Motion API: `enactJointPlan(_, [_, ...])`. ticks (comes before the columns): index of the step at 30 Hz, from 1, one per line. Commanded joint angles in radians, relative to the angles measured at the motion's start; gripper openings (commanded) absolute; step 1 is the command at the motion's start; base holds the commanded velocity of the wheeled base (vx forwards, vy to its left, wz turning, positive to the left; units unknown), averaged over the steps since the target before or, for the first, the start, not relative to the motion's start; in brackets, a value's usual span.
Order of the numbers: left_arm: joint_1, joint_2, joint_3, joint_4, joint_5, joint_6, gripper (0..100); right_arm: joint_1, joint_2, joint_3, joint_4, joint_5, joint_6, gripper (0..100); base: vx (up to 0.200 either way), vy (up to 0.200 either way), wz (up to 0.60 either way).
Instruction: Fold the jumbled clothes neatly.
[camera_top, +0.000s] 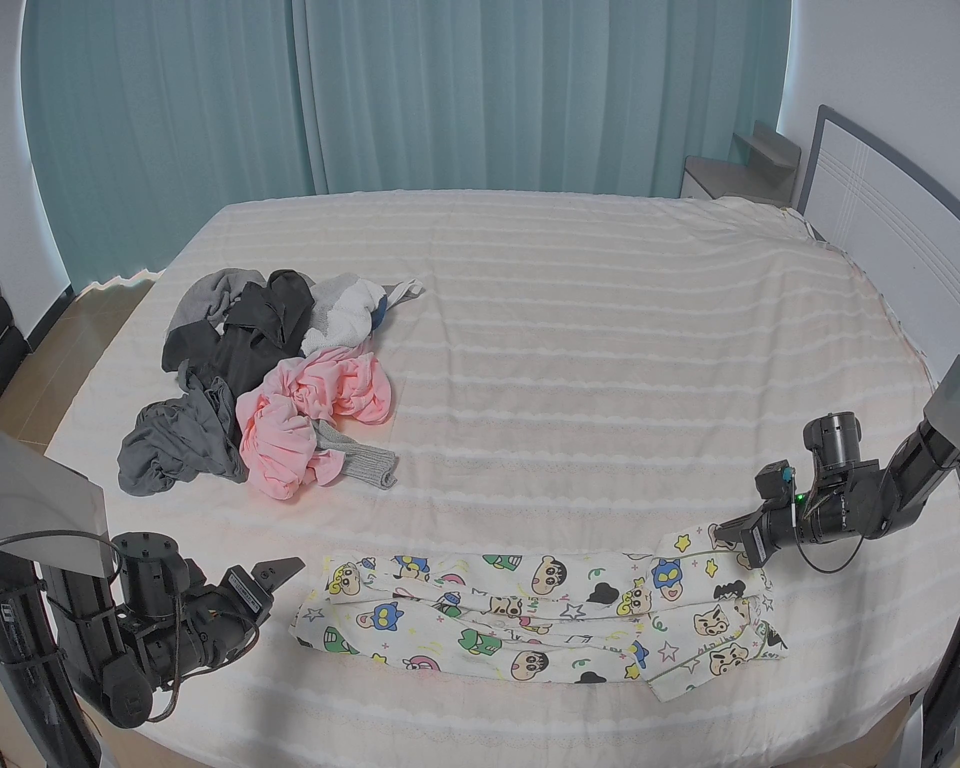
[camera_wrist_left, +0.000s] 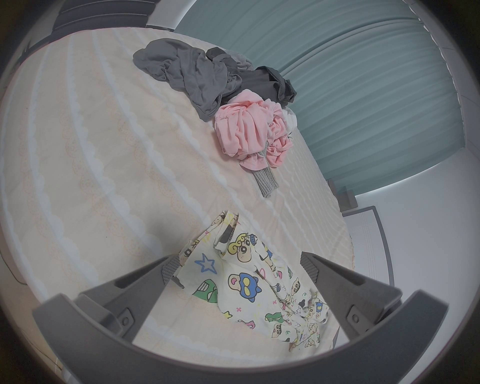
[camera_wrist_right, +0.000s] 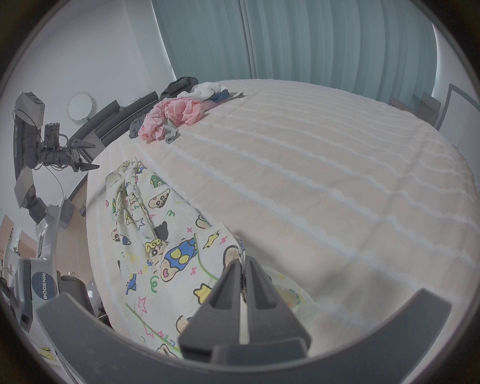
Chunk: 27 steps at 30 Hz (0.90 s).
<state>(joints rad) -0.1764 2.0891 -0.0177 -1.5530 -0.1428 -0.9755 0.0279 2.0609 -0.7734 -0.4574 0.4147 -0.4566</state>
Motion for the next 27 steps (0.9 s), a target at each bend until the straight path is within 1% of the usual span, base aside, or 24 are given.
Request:
enactJointPlan(1, [0.0, 0.002, 0.013, -0.018, 0.0, 0.0, 100, 0.004, 0.058, -0.007, -0.007, -0.007, -0.001, 0, 0.0, 0.0, 0.0])
enactJointPlan(5, [0.0, 0.005, 0.013, -0.018, 0.0, 0.0, 100, 0.004, 0.079, -0.021, -0.009, -0.008, 0.001, 0, 0.0, 0.0, 0.0])
enactJointPlan(8, [0.0, 0.006, 0.013, -0.018, 0.0, 0.0, 100, 0.004, 0.108, -0.061, -0.023, -0.033, 0.004, 0, 0.0, 0.0, 0.0])
enactJointPlan(11, [0.0, 0.006, 0.013, -0.018, 0.0, 0.0, 100, 0.006, 0.124, -0.078, -0.035, -0.042, 0.016, 0, 0.0, 0.0, 0.0])
enactJointPlan(16, [0.0, 0.006, 0.013, -0.018, 0.0, 0.0, 100, 0.006, 0.136, -0.078, -0.033, -0.047, 0.016, 0, 0.0, 0.0, 0.0])
enactJointPlan(20, [0.0, 0.008, 0.013, -0.018, 0.0, 0.0, 100, 0.004, 0.151, -0.079, -0.036, -0.071, 0.016, 0, 0.0, 0.0, 0.0])
enactJointPlan(23, [0.0, 0.008, 0.013, -0.018, 0.0, 0.0, 100, 0.004, 0.154, -0.078, -0.041, -0.076, 0.018, 0, 0.0, 0.0, 0.0])
enactJointPlan(24, [0.0, 0.008, 0.013, -0.018, 0.0, 0.0, 100, 0.004, 0.156, -0.079, -0.049, -0.076, 0.024, 100, 0.0, 0.0, 0.0])
enactJointPlan(27, [0.0, 0.008, 0.013, -0.018, 0.0, 0.0, 100, -0.003, 0.148, -0.076, -0.081, -0.076, 0.041, 100, 0.0, 0.0, 0.0])
